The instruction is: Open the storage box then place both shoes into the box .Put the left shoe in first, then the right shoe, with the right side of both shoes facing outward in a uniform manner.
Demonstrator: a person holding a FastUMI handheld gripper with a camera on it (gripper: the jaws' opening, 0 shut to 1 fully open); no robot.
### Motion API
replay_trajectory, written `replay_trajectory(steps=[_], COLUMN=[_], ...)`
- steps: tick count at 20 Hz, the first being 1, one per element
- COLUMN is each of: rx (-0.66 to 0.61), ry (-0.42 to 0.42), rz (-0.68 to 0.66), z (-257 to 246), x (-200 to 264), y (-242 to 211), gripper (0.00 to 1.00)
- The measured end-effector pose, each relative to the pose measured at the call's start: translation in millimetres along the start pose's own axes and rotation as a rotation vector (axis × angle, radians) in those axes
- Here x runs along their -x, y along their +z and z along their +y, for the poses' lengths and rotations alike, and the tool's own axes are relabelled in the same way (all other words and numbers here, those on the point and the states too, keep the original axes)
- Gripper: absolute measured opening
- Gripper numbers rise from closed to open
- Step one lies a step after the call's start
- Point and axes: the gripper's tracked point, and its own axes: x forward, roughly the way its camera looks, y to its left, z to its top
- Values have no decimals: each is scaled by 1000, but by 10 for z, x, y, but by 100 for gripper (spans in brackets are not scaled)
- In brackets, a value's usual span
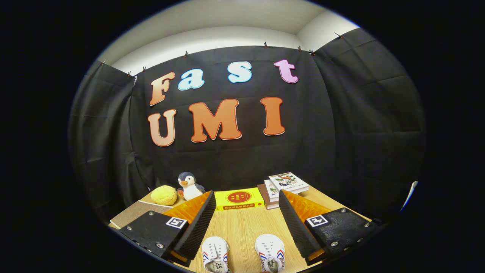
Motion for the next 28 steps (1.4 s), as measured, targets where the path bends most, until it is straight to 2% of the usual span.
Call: replay_trajectory(steps=[12,17,21,25,28], rx=[-20,-55,-146,-359,-457], ry=[8,47,138,279,376], rz=[19,68,194,288,401], z=[-7,41,264,658,925], x=[22,16,-39,-86,-100], y=[-44,-218,-555,-828,-1154], gripper=[98,98,98,98,98])
